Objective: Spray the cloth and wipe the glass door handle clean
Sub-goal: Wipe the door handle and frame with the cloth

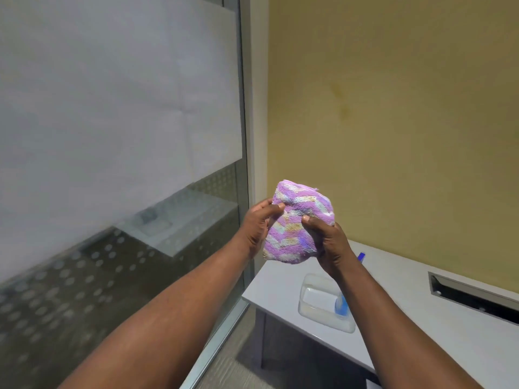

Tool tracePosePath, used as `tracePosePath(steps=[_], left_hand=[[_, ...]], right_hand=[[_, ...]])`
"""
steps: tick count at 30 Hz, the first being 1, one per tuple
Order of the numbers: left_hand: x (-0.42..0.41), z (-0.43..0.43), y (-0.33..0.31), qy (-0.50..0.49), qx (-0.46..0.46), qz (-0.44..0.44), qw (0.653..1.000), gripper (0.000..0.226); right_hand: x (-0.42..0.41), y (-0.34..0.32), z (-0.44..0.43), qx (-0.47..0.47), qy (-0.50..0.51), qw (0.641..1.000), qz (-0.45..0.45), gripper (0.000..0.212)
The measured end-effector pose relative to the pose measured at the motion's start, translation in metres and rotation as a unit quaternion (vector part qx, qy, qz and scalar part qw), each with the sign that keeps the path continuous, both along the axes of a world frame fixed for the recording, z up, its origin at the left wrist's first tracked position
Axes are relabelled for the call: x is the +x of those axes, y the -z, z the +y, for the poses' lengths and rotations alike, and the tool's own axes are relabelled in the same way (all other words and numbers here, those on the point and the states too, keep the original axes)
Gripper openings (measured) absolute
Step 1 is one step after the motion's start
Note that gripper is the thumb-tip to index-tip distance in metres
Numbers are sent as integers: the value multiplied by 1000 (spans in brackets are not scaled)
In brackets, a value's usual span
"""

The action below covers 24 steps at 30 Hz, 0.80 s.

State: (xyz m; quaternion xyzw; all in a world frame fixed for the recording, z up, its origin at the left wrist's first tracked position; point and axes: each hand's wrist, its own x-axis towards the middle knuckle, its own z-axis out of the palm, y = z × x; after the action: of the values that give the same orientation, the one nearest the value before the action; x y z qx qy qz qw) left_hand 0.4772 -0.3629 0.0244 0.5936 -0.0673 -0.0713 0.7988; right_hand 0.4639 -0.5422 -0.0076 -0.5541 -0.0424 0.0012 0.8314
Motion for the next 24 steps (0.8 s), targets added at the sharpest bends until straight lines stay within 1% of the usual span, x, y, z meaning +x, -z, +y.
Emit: tracePosePath(steps=[5, 7, 10, 11, 15, 16, 17, 20, 22, 24], left_hand=[[-65, 36, 5, -55, 5, 13, 998, 56], [-89, 52, 4, -72, -3, 14, 997, 47], [-122, 84, 2, -110, 3, 12, 994, 24], [-132, 97, 1, -127, 7, 8, 992, 23], [-172, 145, 0, -202, 23, -3, 979, 47], [-183, 158, 0, -216, 28, -5, 976, 49], [-189, 165, 0, -222, 31, -4, 975, 45], [-222, 203, -1, -269, 33, -2, 963, 20], [-245, 229, -2, -302, 40, -1, 953, 14], [-268, 256, -2, -338, 71, -2, 939, 11]], right_hand=[[-50, -3, 37, 10, -37, 999, 5, 57], [-64, -6, 53, 17, -61, 998, 4, 60], [-85, -14, 85, 20, -105, 994, 3, 60], [-91, -16, 97, 21, -120, 993, 6, 58], [-116, -23, 146, 35, -194, 980, 4, 43], [-121, -22, 160, 39, -213, 976, 4, 41], [-123, -22, 168, 41, -223, 974, 1, 43], [-145, -22, 214, 31, -270, 962, -6, 55], [-161, -21, 244, 5, -287, 958, 0, 58], [-179, -20, 274, -21, -300, 954, 12, 58]])
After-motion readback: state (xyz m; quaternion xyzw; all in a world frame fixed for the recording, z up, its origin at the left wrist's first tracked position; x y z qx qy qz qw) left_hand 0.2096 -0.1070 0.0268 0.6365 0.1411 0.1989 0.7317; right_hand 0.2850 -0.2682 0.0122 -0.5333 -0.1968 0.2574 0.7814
